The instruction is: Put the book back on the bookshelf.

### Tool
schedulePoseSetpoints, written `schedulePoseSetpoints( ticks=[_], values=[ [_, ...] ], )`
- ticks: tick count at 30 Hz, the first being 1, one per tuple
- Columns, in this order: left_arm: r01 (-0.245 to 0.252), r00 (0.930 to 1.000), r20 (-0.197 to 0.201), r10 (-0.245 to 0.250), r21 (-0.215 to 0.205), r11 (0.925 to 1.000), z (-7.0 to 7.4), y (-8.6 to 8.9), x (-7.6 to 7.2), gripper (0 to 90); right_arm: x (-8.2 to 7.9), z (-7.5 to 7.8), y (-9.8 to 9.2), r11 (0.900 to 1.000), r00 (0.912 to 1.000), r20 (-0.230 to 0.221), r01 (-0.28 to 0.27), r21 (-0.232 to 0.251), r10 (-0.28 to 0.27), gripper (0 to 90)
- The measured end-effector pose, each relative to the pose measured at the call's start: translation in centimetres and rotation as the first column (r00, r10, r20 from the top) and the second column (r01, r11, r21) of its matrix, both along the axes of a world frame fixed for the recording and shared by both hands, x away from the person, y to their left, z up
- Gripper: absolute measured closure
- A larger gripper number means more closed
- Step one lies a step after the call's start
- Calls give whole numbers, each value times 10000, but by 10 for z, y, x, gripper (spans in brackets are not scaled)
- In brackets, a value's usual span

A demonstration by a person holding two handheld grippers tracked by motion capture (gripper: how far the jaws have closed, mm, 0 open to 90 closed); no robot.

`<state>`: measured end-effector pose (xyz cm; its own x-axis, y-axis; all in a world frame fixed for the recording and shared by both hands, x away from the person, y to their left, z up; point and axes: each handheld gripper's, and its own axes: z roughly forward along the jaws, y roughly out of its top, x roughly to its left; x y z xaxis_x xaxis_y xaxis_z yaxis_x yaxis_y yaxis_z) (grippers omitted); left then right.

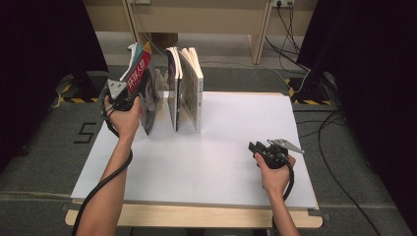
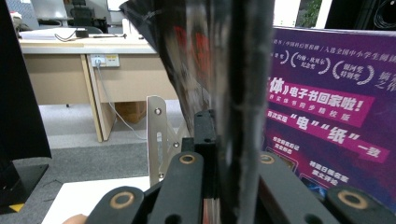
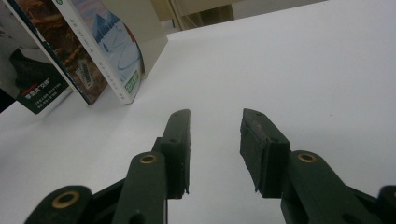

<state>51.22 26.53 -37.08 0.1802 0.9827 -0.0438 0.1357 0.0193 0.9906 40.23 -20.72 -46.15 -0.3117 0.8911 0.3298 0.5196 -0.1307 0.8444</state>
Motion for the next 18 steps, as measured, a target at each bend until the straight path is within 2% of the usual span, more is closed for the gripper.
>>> schedulePoseSetpoints(
  ticks=[2, 4, 8, 18],
  values=[
    [-24, 10000, -86, 25, 170, 9999, -4, -1, 2, 864, 0, 0, 0, 10000, 10000, -3, 8, -14, -8, 635],
    [-42, 9999, -93, 43, 141, 9999, -7, 0, 3, 864, 0, 0, 0, 10000, 10000, -12, 24, -5, -24, 635],
    [101, 9998, -161, -95, 369, 9993, -6, -3, 3, 863, 0, 0, -1, 10000, 10000, -3, 37, 7, -37, 636],
    [165, 9988, -467, -147, 389, 9991, -6, -2, 3, 822, -1, 1, -2, 10000, 10000, 9, 38, 23, -38, 635]
  ],
)
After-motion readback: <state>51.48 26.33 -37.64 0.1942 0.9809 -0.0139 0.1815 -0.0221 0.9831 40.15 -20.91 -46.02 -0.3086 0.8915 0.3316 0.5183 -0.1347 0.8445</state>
